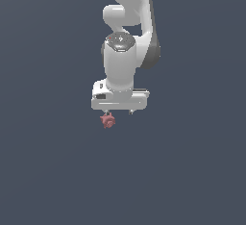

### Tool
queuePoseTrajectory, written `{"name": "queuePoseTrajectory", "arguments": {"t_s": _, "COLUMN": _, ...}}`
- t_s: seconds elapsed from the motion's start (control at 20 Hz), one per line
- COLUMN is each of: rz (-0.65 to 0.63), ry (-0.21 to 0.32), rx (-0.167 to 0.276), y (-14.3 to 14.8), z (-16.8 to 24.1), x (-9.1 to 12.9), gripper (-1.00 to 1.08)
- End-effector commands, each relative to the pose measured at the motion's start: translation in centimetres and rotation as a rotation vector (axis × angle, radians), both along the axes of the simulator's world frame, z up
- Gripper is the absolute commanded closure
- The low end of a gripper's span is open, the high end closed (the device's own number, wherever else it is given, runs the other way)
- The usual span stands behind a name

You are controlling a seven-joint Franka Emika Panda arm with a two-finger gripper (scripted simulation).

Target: Pick up the object and move it to a goal position.

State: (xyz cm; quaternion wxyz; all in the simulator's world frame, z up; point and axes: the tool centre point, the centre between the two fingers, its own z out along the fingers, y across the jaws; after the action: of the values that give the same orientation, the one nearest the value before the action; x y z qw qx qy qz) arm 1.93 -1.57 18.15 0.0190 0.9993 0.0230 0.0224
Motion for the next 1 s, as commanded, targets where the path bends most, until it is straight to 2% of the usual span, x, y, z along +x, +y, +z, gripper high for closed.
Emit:
{"name": "queuePoseTrajectory", "arguments": {"t_s": 0.0, "rz": 0.0, "ry": 0.0, "rx": 0.0, "y": 0.0, "z": 0.0, "x": 0.0, "gripper": -0.92}}
{"name": "queuePoseTrajectory", "arguments": {"t_s": 0.45, "rz": -0.032, "ry": -0.011, "rx": 0.003, "y": -2.9, "z": 1.3, "x": -0.1, "gripper": -0.92}}
{"name": "queuePoseTrajectory", "arguments": {"t_s": 0.95, "rz": -0.01, "ry": -0.007, "rx": 0.003, "y": -3.0, "z": 0.8, "x": -0.2, "gripper": -0.92}}
